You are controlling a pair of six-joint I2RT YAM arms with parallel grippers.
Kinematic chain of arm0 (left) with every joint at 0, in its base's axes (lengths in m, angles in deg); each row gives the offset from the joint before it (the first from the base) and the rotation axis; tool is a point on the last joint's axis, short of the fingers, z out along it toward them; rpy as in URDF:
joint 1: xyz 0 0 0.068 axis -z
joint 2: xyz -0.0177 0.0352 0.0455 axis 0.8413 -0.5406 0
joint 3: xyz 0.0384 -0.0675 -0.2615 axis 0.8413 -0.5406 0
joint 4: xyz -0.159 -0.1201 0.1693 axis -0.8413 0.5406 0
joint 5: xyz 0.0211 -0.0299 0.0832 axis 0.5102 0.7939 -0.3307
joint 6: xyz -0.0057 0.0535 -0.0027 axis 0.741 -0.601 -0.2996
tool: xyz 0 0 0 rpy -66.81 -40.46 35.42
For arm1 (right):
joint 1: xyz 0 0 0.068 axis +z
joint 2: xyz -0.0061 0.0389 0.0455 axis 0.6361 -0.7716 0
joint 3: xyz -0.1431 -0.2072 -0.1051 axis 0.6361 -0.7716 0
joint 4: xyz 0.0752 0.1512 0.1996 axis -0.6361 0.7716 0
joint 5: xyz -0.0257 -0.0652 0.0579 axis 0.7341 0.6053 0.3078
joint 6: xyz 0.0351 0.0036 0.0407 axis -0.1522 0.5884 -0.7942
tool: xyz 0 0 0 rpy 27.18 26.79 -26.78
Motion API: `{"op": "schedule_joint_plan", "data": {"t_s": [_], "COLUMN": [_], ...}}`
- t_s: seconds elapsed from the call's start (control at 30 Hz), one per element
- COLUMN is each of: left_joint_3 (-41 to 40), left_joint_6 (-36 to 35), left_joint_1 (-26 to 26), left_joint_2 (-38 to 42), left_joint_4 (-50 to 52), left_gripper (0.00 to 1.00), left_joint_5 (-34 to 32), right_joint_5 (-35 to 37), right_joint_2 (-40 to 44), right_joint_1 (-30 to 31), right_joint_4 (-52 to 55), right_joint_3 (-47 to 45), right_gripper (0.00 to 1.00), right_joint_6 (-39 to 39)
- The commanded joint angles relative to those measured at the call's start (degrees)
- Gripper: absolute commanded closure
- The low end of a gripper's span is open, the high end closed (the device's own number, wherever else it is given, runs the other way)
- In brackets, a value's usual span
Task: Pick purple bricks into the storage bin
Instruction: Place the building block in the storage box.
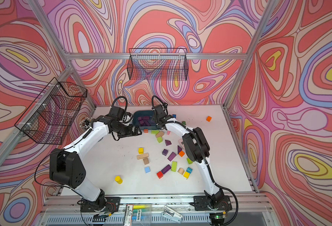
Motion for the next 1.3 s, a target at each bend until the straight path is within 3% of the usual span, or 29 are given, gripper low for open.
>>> {"op": "schedule_joint_plan", "data": {"t_s": [0.0, 0.73, 0.87, 1.1, 1.27], "left_joint_3": [1.32, 0.98, 0.97, 0.79, 0.81], "left_joint_6": [0.76, 1.42, 1.51, 1.63, 1.59], "left_joint_1": [-0.68, -2.88, -3.05, -3.05, -3.14], "left_joint_2": [-1.13, -0.97, -0.97, -0.96, -1.19], "left_joint_4": [0.68, -0.16, -0.19, -0.50, -0.41], "left_gripper": [0.00, 0.00, 0.00, 0.00, 0.00], "left_joint_5": [0.52, 1.83, 1.89, 1.95, 1.64], "right_joint_5": [-0.23, 0.27, 0.41, 0.32, 0.42], "right_joint_2": [-2.39, -12.55, -13.14, -12.01, -10.48], "right_joint_1": [0.27, 0.54, 0.55, 0.51, 0.56], "right_joint_4": [-1.50, -0.38, -0.10, -0.67, -1.36], "right_joint_3": [2.69, 13.35, 14.18, 14.16, 13.76], "right_gripper": [0.73, 0.69, 0.66, 0.51, 0.48], "right_joint_6": [-1.40, -2.98, -2.88, -2.80, -2.73]}}
